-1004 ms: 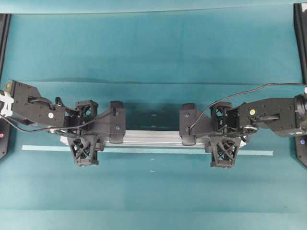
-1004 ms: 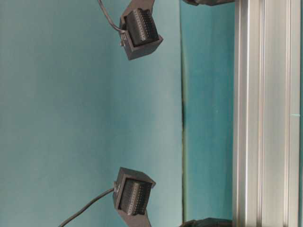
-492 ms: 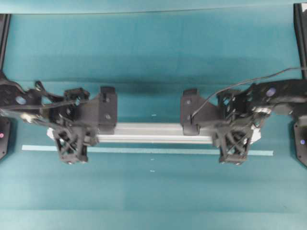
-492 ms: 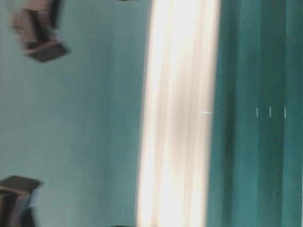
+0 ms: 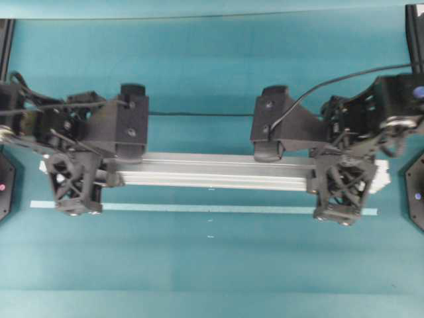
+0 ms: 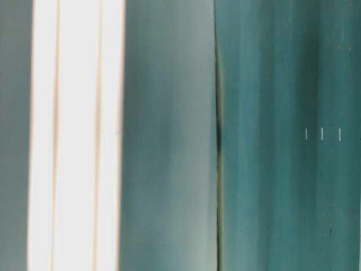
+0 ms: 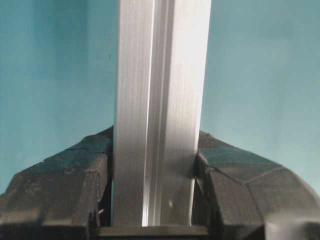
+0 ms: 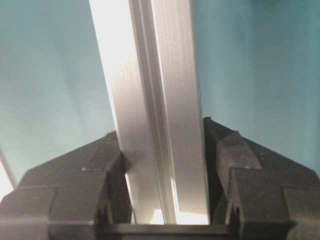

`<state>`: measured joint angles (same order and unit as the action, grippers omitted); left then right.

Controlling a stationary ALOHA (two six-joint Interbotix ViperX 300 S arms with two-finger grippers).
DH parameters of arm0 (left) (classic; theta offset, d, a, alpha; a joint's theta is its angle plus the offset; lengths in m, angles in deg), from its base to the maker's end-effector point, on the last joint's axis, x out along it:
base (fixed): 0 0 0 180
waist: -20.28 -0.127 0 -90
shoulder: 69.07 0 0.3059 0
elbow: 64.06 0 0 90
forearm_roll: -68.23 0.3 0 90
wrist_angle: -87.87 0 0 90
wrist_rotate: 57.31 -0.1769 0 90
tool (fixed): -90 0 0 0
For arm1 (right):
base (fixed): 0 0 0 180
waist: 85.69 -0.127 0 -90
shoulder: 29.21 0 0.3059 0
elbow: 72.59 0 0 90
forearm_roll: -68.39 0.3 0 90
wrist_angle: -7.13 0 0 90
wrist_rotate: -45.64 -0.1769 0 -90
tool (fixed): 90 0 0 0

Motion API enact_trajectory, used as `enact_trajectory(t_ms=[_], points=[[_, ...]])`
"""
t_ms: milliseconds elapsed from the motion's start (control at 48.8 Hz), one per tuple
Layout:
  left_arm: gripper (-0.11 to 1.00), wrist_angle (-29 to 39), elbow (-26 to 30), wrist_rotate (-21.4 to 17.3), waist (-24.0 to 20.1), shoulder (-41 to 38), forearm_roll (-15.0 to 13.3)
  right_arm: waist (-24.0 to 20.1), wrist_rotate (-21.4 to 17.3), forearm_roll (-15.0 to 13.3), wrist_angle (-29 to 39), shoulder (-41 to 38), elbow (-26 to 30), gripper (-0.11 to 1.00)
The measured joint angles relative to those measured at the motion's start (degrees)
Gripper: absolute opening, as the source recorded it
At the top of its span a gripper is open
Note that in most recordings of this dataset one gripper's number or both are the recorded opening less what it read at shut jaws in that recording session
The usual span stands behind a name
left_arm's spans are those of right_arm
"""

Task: Lift the metal rail with both hands.
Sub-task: 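Lift the rail upward with both grippers together, then hold the rail raised level between both grippers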

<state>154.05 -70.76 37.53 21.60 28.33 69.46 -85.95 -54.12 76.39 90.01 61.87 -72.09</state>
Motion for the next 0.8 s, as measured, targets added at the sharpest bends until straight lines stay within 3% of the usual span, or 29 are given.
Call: enact_trajectory(t_ms=[553, 799], points=[[0.32, 22.94, 23.73, 4.48, 1.85, -2.2, 0.0, -0.7, -1.76, 0.0, 17.23, -2.99, 23.29, 0.38], [0.32, 26.63, 29.18, 5.1, 2.64, -5.01, 0.0, -1.76, -2.64, -0.88, 19.07, -3.78, 26.98, 0.38]])
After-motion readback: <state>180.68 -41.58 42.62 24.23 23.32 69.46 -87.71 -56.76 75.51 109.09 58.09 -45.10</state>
